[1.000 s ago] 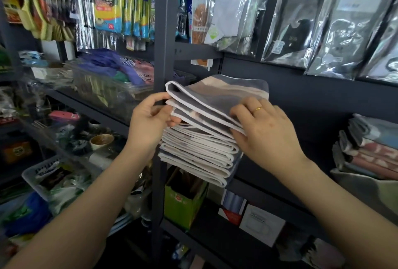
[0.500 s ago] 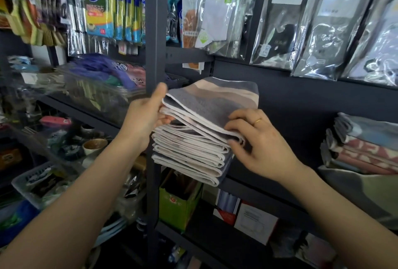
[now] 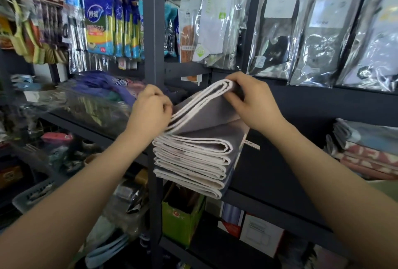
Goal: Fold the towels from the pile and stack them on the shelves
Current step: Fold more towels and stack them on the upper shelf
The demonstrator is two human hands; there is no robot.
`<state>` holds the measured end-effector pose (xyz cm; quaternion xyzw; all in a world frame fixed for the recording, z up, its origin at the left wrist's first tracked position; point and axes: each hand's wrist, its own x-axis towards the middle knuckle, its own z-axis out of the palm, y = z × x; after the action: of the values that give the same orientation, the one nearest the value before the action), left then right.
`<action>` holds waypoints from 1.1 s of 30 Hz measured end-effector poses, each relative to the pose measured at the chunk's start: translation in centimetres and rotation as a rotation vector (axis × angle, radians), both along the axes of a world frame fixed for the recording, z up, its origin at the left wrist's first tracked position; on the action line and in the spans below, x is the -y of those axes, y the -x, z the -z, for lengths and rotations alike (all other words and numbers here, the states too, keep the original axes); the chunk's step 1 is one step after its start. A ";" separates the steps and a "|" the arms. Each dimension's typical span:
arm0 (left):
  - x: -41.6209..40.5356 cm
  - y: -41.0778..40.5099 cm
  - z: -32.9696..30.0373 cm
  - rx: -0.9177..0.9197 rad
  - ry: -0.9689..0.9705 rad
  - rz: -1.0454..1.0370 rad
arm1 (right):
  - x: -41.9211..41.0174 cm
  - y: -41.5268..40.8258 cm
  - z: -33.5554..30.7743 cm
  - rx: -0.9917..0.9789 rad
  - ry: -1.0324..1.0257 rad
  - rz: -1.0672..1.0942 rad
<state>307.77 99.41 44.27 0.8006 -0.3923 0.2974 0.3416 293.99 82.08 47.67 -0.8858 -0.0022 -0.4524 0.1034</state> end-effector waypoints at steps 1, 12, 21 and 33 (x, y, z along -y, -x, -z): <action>0.2 0.4 0.2 0.049 0.005 0.069 | 0.0 -0.4 -0.3 -0.009 -0.005 0.004; 3.1 -0.4 2.1 0.630 -0.131 0.077 | 0.2 0.9 2.4 -0.044 -0.085 -0.082; 0.4 -2.2 3.9 0.516 -0.281 0.275 | 2.9 2.8 4.2 -0.092 -0.567 -0.384; -0.8 -4.3 2.5 0.424 -0.220 0.095 | 11.5 -8.4 2.9 -0.125 -1.490 0.042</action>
<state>312.05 100.21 41.80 0.7335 -0.5223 0.3978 0.1758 302.41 70.59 44.75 -0.6052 0.3276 -0.2846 0.6674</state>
